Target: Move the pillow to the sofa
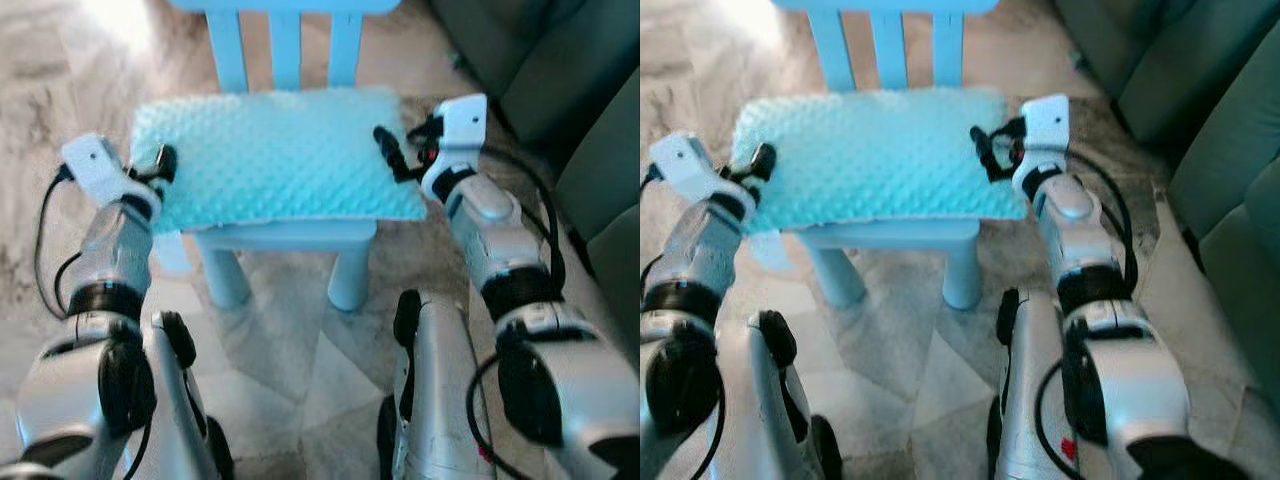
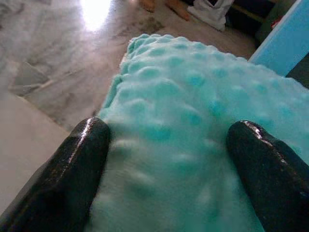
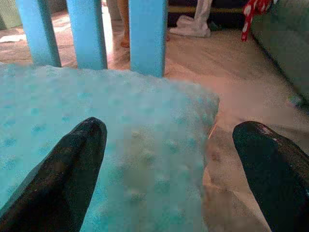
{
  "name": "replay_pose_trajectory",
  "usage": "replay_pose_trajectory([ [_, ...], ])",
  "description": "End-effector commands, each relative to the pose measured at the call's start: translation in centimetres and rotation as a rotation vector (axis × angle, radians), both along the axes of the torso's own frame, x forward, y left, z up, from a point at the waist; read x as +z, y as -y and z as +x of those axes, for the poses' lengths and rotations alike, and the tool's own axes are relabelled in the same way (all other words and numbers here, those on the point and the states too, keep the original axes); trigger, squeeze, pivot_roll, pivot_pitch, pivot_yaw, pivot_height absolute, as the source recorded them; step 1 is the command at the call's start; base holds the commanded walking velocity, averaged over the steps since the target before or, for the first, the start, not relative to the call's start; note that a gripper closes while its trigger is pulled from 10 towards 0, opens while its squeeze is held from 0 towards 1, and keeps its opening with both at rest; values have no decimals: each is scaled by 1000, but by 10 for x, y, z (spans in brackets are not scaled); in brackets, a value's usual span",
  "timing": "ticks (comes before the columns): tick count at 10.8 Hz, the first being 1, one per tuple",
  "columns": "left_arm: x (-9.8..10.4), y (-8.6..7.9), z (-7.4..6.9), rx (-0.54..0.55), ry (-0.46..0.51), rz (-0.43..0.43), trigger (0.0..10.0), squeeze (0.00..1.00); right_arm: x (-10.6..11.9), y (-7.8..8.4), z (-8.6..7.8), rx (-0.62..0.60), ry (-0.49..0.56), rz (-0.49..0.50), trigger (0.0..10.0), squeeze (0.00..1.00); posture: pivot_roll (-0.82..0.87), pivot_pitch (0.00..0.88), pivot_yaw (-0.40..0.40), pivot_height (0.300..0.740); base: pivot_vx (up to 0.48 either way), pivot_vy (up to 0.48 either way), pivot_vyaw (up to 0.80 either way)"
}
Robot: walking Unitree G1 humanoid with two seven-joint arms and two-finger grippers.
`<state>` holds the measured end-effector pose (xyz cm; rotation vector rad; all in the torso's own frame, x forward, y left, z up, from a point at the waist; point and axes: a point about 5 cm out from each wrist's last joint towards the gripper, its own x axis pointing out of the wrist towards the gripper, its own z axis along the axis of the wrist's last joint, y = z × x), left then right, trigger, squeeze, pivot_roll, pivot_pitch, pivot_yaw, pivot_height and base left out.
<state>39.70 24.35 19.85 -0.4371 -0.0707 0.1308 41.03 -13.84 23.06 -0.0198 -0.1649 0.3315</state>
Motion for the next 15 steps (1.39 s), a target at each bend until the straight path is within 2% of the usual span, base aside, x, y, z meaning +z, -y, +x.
replay_pose_trajectory([
  [1, -2, -4, 0, -10, -25, 4, 10000, 0, -4, 0, 2, 0, -29, 43, 10000, 0, -135, 347, -37, 361, 0, 0, 0],
  [4, -7, 10, 4, -122, -56, -82, 10000, 0, -24, -11, 3, 44, -176, 157, 10000, 0, -130, 369, -41, 361, 0, 0, 0],
  [5, -10, 14, 4, -156, -74, -76, 10000, 0, -29, -15, 2, 63, -208, 182, 10000, 0, -130, 369, -41, 361, 0, 0, 0],
  [6, -15, 19, 4, -183, -79, -88, 6275, 0, -37, -25, -1, 118, -257, 235, 10000, 0, -125, 375, -41, 361, 0, 0, 0],
  [7, -17, 20, 3, -192, -75, -94, 0, 0, -38, -32, -2, 154, -253, 249, 3569, 0, -125, 377, -42, 361, 0, 0, 0],
  [8, -18, 20, 3, -203, -66, -112, 0, 0, -36, -36, -2, 166, -246, 260, 0, 0, -125, 379, -43, 361, 0, 0, 0],
  [15, -18, 25, 2, -234, -27, -135, 0, 0, -41, -39, -5, 199, -233, 260, 0, 0, -129, 390, -48, 361, 0, 0, 0],
])
